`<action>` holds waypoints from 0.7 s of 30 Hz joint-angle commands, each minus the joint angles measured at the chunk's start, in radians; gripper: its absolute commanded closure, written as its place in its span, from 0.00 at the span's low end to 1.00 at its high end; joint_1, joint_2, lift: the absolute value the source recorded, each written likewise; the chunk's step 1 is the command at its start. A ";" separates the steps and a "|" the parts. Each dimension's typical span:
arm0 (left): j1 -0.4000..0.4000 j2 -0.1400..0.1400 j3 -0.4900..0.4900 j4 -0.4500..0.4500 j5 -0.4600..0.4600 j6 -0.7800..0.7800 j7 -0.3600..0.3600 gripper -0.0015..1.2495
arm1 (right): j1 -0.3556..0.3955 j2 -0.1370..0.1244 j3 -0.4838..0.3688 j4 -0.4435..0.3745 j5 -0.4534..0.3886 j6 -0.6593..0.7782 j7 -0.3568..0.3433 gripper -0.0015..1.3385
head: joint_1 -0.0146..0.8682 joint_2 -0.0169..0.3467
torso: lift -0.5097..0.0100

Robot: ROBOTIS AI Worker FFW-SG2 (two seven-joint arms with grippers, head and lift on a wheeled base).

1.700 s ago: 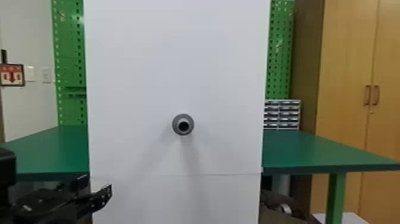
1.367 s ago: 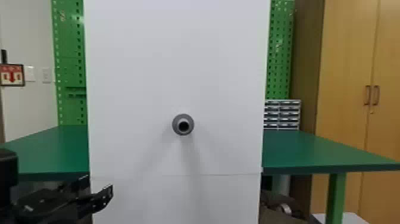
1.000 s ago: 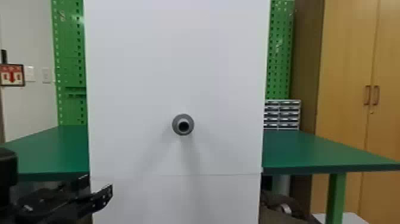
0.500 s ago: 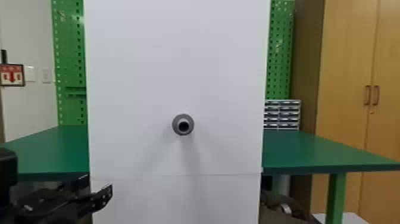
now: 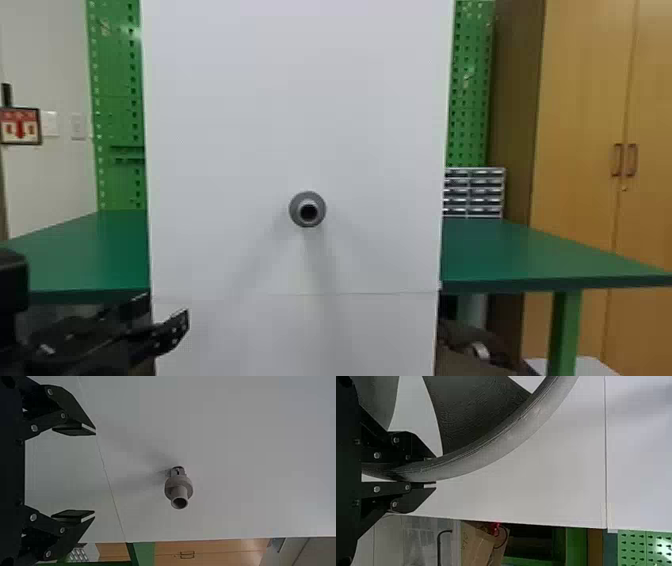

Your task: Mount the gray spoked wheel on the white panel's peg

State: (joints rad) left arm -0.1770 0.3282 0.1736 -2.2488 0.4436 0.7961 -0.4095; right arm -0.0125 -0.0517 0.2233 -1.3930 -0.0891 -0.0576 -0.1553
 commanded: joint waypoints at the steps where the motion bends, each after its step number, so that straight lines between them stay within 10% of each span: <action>1: 0.001 -0.001 0.001 0.000 0.001 0.000 0.000 0.41 | 0.002 0.001 0.008 -0.049 -0.009 0.050 -0.018 0.87 | 0.15 0.03 | 0.13; 21: 0.002 -0.006 0.003 0.000 0.003 -0.003 0.000 0.41 | -0.020 -0.027 0.064 -0.199 -0.035 0.182 -0.161 0.89 | 0.15 0.03 | 0.13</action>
State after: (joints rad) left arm -0.1749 0.3226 0.1764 -2.2488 0.4453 0.7933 -0.4095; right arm -0.0250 -0.0735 0.2780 -1.5697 -0.1078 0.1044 -0.3038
